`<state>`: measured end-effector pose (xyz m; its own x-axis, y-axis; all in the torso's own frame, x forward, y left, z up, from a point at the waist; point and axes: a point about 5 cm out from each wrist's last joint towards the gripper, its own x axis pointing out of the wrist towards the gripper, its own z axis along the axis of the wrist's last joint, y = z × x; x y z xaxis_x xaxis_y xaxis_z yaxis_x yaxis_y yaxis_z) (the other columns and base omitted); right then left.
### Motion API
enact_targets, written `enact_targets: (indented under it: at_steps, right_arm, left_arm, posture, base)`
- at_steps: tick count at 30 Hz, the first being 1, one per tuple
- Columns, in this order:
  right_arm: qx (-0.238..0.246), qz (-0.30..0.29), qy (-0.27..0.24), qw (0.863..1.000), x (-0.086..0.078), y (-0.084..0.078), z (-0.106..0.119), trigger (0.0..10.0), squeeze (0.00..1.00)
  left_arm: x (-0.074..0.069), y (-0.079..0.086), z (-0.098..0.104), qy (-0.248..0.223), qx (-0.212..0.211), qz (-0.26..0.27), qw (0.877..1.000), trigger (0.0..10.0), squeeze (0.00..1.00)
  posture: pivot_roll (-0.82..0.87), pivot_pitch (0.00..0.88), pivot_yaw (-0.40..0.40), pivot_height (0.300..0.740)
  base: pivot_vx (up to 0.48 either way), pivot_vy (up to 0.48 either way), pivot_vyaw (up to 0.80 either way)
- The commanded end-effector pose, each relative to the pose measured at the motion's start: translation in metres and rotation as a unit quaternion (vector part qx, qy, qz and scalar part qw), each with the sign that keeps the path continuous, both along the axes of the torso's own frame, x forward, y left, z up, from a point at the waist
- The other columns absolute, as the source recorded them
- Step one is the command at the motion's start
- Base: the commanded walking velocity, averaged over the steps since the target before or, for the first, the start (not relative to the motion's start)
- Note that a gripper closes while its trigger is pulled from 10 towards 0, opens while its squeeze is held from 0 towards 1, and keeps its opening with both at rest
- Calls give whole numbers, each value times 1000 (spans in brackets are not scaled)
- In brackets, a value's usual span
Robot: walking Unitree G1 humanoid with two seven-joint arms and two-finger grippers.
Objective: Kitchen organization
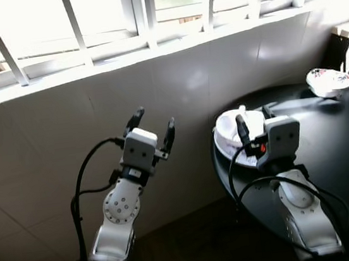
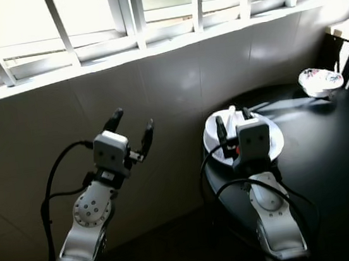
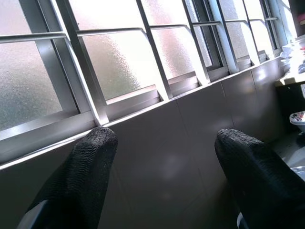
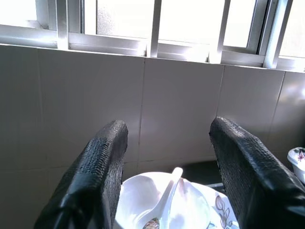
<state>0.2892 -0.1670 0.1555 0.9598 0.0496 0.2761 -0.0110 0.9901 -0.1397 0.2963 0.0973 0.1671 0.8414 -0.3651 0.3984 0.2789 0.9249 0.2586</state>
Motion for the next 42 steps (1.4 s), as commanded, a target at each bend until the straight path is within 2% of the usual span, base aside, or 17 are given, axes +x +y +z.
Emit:
enact_targets:
  at_steps: [1,18,27,33,37,40,42]
  right_arm:
    - [0,3,0,1000,3,4,2,10000,0]
    - [-3,-10,23,1000,5,-2,-5,10000,0]
    - [-2,-13,25,1000,6,-2,-6,10000,0]
    - [-1,-12,25,1000,6,-2,-6,10000,0]
    - [15,-22,40,999,7,-5,-11,10000,0]
    - [12,-24,48,998,7,-5,-13,10000,0]
    - [12,-23,49,998,7,-5,-14,10000,0]
  left_arm:
    - [1,4,0,2,10,7,1000,10000,0]
    - [3,3,-4,19,-3,5,1000,10000,0]
    - [3,3,-5,23,-3,4,1000,10000,0]
    - [2,3,-4,13,2,1,1000,10000,0]
    - [2,4,-16,37,20,1,999,10000,0]
    - [2,5,-33,88,27,-4,996,10000,0]
    - [2,5,-35,93,25,-4,995,10000,0]
  posture:
    - [25,0,28,740]
    - [20,0,26,740]
    - [21,0,26,740]
    - [22,0,27,740]
    - [23,0,29,740]
    - [21,0,31,740]
    - [20,0,32,740]
  base:
    - [0,0,0]
    - [0,0,0]
    - [0,458,0]
    - [0,0,0]
    - [0,0,0]
    - [86,0,-800]
    - [259,0,-800]
